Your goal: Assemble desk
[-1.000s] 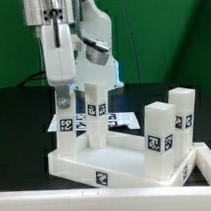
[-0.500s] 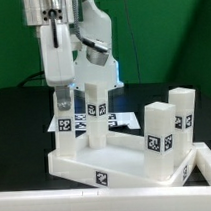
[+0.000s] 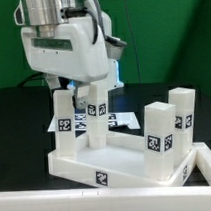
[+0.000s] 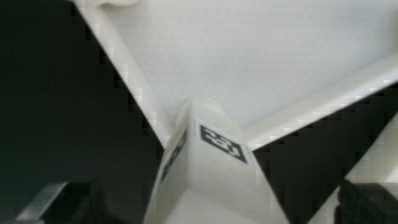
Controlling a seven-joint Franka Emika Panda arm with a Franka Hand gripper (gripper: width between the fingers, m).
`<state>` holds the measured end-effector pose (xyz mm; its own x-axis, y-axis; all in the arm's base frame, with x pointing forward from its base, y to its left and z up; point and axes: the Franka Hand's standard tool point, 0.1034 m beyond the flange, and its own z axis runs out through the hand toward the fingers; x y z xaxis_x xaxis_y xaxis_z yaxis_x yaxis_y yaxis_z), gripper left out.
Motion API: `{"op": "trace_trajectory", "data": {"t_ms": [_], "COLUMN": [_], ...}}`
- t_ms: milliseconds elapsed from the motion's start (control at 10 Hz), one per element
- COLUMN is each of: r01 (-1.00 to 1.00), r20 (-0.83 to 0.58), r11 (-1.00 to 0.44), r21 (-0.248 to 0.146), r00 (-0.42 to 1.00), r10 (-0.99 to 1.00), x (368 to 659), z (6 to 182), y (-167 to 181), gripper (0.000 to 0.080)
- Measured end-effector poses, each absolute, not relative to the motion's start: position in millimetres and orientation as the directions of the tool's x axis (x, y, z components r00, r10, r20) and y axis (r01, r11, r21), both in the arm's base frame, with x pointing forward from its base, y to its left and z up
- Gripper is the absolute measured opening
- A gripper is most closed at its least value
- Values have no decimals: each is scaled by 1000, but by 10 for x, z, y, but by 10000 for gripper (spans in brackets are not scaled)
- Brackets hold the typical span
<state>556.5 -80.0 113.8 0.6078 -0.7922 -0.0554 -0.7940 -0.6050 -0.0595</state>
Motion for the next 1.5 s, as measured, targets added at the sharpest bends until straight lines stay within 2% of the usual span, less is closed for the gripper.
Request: {"op": "trace_trajectory", "data": {"t_ms": [200, 500, 700, 1100, 1300, 1400, 1500], "r01": [-630, -364, -183, 82, 123, 123, 123], "r20": [-36, -18, -14, -12, -12, -12, -13], "r11": [-774, -931, -983, -997, -992, -992, -992], "r21": [-66, -34, -18, -9, -9, -9, -9], "r00": [776, 931, 983, 997, 992, 992, 992], "r10": [-629, -363, -183, 82, 123, 123, 123], "x": [5574, 5571, 5565, 5556, 5553, 5553, 5552], "z": [1149, 1144, 1147, 1148, 1148, 1147, 1147], "y": [-815, -806, -829, -880, -894, -895, -895], "gripper": [649, 649, 649, 649, 621, 448, 448]}}
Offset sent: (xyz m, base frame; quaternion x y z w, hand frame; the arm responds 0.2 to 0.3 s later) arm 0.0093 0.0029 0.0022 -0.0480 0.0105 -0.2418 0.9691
